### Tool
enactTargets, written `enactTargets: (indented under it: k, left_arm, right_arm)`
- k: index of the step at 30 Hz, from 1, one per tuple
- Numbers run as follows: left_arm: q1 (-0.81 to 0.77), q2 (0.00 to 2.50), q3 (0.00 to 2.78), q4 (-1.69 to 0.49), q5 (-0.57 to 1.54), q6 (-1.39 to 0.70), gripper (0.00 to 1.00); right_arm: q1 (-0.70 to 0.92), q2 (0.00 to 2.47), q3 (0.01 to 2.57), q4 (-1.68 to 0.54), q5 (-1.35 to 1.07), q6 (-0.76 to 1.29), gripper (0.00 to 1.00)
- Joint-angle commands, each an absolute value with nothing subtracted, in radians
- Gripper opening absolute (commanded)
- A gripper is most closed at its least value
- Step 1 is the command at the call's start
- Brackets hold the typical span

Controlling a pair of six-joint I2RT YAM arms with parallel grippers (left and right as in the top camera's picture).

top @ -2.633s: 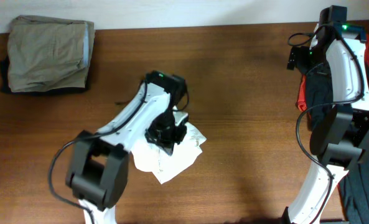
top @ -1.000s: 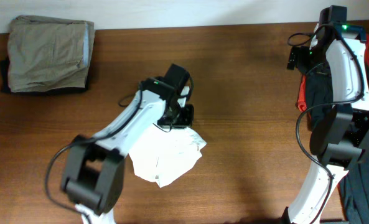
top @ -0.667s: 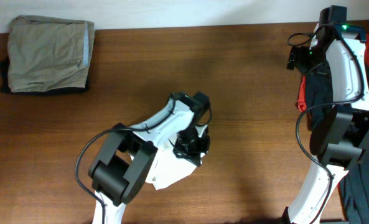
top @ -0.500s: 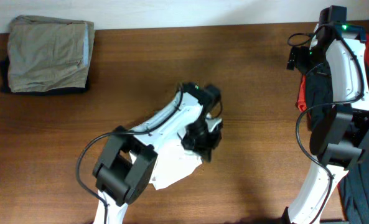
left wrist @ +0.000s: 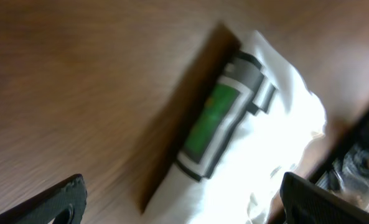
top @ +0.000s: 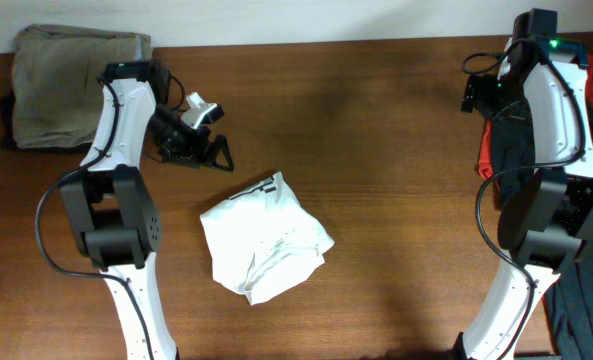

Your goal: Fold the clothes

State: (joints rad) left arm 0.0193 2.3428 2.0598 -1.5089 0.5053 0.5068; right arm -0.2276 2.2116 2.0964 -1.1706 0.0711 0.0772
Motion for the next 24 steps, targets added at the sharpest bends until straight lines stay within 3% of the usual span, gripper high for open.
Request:
enactTargets:
  k: [1,7,9,12,13,16,17,18,19,20,23,24]
  left_arm:
    - [-0.016,2.449,2.064,-1.528,0.626,0.656,0.99]
    - [-0.093,2.521,2.061,-1.589,0.606,0.661,0.98]
    - [-0.102,2.521,2.061,-1.615,0.590,0.688,0.89]
    - [-0.104,2.521,2.055,-1.637,0.562,0.690,0.60]
    - [-0.107,2.521,2.051,-1.644,0.562,0.690,0.59]
    - [-0.154,2.521,2.004,-1.639,0.561,0.691,0.65]
    - [-0.173,2.521,1.969,-1.615,0.561,0.691,0.80]
    - [-0.190,2.521,1.929,-1.587,0.561,0.691,0.86]
    - [-0.206,2.521,1.884,-1.559,0.561,0.691,0.86]
    - [-0.218,2.521,1.851,-1.535,0.561,0.691,0.71]
    - [-0.231,2.521,1.832,-1.518,0.561,0.690,0.02]
    - [-0.227,2.521,1.832,-1.517,0.561,0.690,0.01]
  right_arm:
    - [-0.225,2.204,2.111,-1.170,0.087,0.080,0.99]
    - [-0.225,2.204,2.111,-1.170,0.087,0.080,0.99]
    - [-0.225,2.204,2.111,-1.170,0.087,0.080,0.99]
    - [-0.225,2.204,2.111,-1.170,0.087,0.080,0.99]
    - [-0.225,2.204,2.111,-1.170,0.087,0.080,0.99]
    - [-0.225,2.204,2.111,-1.170,0.087,0.080,0.99]
    - [-0.225,2.204,2.111,-1.170,0.087,0.080,0.99]
    - [-0.225,2.204,2.111,-1.170,0.087,0.080,0.99]
    - [-0.225,2.204,2.111,-1.170,0.087,0.080,0.99]
    - [-0.225,2.204,2.111,-1.170,0.087,0.080,0.99]
    - [-0.225,2.204,2.111,-1.170,0.087,0.080,0.99]
    - [-0.225,2.204,2.111,-1.170,0.087,0.080,0.99]
